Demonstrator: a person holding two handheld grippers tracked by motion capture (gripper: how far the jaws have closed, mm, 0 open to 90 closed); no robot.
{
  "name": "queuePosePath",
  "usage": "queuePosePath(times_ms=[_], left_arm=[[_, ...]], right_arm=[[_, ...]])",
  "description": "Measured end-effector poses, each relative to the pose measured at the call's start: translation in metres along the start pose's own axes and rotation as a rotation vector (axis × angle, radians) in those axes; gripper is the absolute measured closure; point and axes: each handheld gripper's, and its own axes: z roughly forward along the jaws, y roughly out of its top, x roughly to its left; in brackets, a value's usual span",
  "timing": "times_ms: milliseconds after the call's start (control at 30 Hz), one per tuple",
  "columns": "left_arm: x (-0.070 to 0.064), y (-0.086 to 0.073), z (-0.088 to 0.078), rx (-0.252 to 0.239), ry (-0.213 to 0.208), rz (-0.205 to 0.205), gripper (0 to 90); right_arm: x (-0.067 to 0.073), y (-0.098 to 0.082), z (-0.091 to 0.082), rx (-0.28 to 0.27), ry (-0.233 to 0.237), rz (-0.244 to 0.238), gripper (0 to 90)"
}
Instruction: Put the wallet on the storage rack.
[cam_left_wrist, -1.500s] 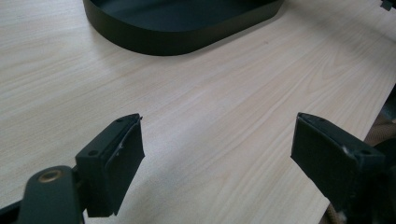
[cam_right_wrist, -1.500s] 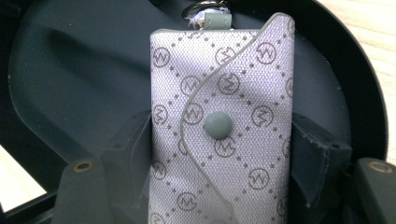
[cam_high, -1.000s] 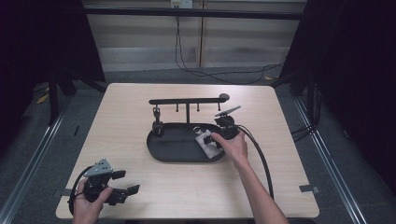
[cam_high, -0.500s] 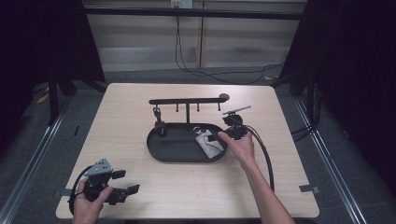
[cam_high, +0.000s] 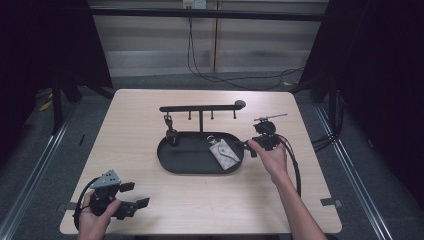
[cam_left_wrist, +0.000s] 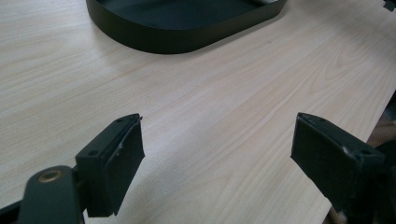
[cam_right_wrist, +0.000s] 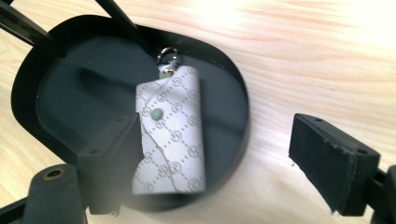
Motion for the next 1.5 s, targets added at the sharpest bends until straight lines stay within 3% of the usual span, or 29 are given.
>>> queuePosePath(times_ms=[400,700,900,1100,1300,1500], left_arm=[[0.0,0.0,0.0,0.002,0.008,-0.02,17.2],[0.001,-0.001,0.001,-0.002,0.021,-0.03,17.1],[0.002,-0.001,0.002,0.014,0.032,-0.03,17.4],[0.002,-0.001,0.001,0.011,0.037,-0.034,17.4],[0.001,-0.001,0.003,0.024,0.044,-0.037,17.6],[0.003,-0.001,0.001,0.012,0.044,-0.047,17.6]], right_arm=[[-0.017,-0.027,-0.026,-0.033,-0.055,0.018,17.5],[-0.021,-0.049,-0.042,-0.045,-0.078,-0.005,17.1],[-0.023,-0.07,-0.055,-0.068,-0.062,-0.004,18.5],[-0.024,-0.092,-0.066,-0.079,-0.082,-0.022,18.5],[-0.037,-0.119,-0.077,-0.09,-0.091,-0.004,18.3],[-0.045,-0.135,-0.075,-0.081,-0.126,-0.009,17.5]])
